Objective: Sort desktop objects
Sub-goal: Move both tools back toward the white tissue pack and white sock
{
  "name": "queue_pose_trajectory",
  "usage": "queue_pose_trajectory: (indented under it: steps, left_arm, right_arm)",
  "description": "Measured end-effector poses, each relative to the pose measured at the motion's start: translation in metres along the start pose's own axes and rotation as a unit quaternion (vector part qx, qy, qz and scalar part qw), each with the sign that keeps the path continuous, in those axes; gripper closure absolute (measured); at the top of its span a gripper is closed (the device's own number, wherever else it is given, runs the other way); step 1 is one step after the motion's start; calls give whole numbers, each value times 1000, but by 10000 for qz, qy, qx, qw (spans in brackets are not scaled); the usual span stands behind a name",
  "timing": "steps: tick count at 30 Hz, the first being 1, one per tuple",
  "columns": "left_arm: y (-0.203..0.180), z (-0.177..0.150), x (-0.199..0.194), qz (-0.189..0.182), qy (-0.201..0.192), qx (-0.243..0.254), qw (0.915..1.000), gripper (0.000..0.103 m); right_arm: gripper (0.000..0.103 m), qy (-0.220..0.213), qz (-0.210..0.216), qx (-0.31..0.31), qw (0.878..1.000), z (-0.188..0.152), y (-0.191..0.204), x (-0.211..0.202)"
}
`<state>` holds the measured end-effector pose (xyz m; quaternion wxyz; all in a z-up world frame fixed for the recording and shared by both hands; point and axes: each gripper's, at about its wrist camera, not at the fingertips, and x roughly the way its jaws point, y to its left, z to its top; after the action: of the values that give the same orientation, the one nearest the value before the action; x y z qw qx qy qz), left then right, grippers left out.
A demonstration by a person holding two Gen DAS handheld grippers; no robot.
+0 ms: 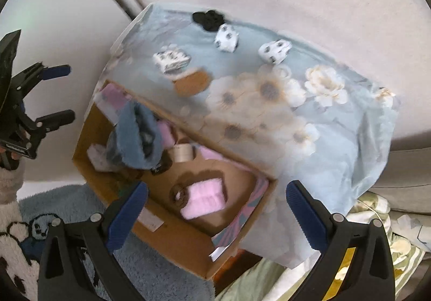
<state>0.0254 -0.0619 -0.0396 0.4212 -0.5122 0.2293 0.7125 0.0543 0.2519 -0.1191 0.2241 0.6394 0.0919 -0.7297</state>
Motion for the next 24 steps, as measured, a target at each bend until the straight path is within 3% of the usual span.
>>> queue_pose_trajectory:
  steps: [9,24]
  left_arm:
    - [35,49,15,28,41,-89,9999,0]
    - [45,99,147,-236,1013,157,9945,1]
  right_arm:
    - [0,-265,-194,295,9990,30,-23,1]
    - [0,-42,-231,917,9955,99,-84,89]
